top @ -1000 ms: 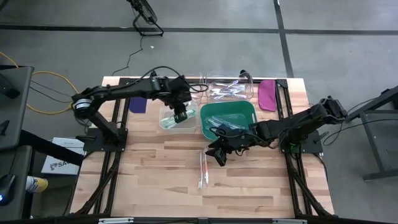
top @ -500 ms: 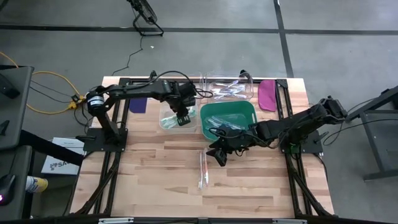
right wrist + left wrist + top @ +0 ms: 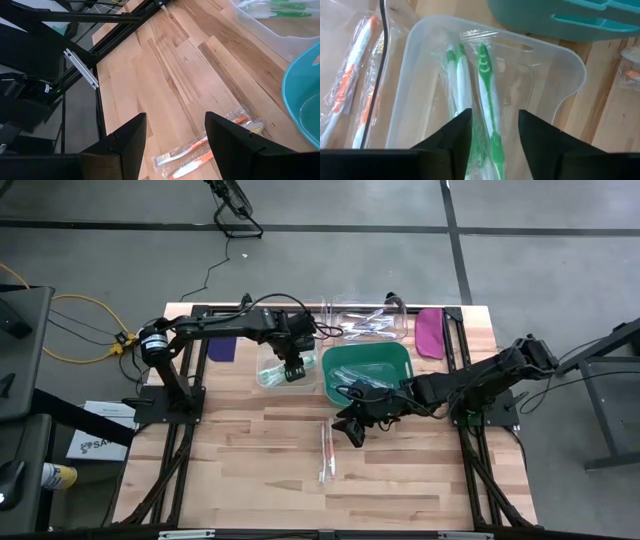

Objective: Pick & Place Toothbrushes
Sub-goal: Put the orange toothbrush into the left transparent bin

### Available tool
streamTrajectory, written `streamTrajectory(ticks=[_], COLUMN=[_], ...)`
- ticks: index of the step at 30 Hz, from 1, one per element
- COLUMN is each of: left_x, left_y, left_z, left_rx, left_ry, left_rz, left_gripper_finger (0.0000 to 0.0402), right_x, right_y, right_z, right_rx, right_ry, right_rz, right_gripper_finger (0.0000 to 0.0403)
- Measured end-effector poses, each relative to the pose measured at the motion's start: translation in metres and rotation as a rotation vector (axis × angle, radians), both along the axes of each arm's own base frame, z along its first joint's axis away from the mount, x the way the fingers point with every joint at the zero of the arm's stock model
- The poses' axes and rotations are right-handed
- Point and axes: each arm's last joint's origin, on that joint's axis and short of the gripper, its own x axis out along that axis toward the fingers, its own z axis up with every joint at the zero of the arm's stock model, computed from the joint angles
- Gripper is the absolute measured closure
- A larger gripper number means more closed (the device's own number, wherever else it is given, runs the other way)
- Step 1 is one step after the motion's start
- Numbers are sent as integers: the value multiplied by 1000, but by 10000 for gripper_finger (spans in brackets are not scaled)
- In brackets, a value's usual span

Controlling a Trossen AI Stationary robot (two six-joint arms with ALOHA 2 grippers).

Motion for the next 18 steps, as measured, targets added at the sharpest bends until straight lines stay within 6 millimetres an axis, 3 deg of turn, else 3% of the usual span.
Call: streamTrajectory(ticks=[4, 7, 10, 15, 18], left_x=[-1, 1, 3, 4, -2], left_y=[1, 2, 3, -1, -9], left_z=[10, 21, 29, 38, 52], left_rx=[28, 74, 94, 80, 105], left_ry=[21, 19, -8, -47, -93], left_rz=[-17, -25, -42, -124, -160], left_gripper_finger=[236, 251, 287, 384, 390], right_x=[0, 0, 0, 0, -2], right_y=[0, 0, 0, 0, -1], right_z=[0, 0, 0, 0, -4], right_rx=[0, 0, 0, 13, 59], right_ry=[0, 0, 0, 7, 52], right_rz=[0, 0, 0, -9, -50], right_gripper_finger=[207, 207, 207, 207, 207])
